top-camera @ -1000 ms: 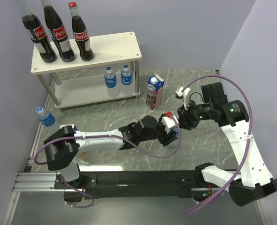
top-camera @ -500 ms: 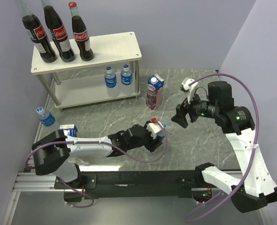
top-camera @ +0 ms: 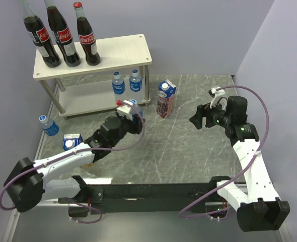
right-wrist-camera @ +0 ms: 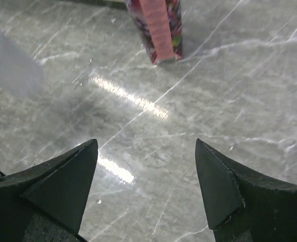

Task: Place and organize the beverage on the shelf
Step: Place the drink on the shelf.

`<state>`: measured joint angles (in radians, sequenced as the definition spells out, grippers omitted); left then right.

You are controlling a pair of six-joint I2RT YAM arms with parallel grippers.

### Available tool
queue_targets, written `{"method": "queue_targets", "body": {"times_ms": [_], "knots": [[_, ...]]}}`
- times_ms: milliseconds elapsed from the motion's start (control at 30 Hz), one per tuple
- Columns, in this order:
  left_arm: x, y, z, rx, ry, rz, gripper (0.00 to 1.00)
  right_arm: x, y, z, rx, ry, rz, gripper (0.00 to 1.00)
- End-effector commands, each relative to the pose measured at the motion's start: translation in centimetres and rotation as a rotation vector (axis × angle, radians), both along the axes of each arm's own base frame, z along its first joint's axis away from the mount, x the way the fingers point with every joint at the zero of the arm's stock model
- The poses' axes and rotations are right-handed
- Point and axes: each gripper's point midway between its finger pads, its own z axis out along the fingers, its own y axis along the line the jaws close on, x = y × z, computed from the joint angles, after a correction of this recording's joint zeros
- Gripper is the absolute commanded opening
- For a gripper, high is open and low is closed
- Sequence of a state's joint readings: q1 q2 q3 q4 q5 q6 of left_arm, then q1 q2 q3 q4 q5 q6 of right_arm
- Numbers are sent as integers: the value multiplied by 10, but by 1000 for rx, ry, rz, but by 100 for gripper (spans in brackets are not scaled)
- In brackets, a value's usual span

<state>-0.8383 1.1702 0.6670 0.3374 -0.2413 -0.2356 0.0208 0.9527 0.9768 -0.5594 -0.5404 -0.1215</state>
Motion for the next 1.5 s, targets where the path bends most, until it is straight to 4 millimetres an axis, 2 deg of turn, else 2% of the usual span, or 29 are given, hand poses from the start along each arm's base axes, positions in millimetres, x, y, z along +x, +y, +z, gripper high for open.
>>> {"method": "queue_targets", "body": {"times_ms": [0, 67, 133, 267, 400, 667, 767, 967, 1233, 1467], "knots": [[23, 33, 62, -167, -167, 116, 0, 7, 9, 35, 48, -177, 37, 84], [36, 56, 65, -161, -203, 181, 0, 3, 11, 34, 56, -179, 55, 84], [44, 69, 62, -136, -224, 191, 0, -1, 14, 33, 58, -185, 71, 84], [65, 101, 68, -142, -265, 211, 0, -1, 12, 34, 51, -191, 66, 84], [83, 121, 79, -131, -295, 245, 0, -2, 13, 32, 55, -182, 73, 84], [110, 153, 83, -98, -338, 317, 0, -3, 12, 35, 51, -190, 72, 84], [121, 163, 87, -87, -352, 344, 0, -4, 13, 35, 53, -190, 74, 84], [141, 168, 100, -69, -380, 352, 0, -4, 12, 35, 54, -188, 76, 84], [163, 174, 95, -37, -385, 375, 0, -5, 13, 34, 56, -187, 84, 84], [177, 180, 99, -44, -409, 399, 0, -5, 13, 33, 57, -182, 86, 84]]}}
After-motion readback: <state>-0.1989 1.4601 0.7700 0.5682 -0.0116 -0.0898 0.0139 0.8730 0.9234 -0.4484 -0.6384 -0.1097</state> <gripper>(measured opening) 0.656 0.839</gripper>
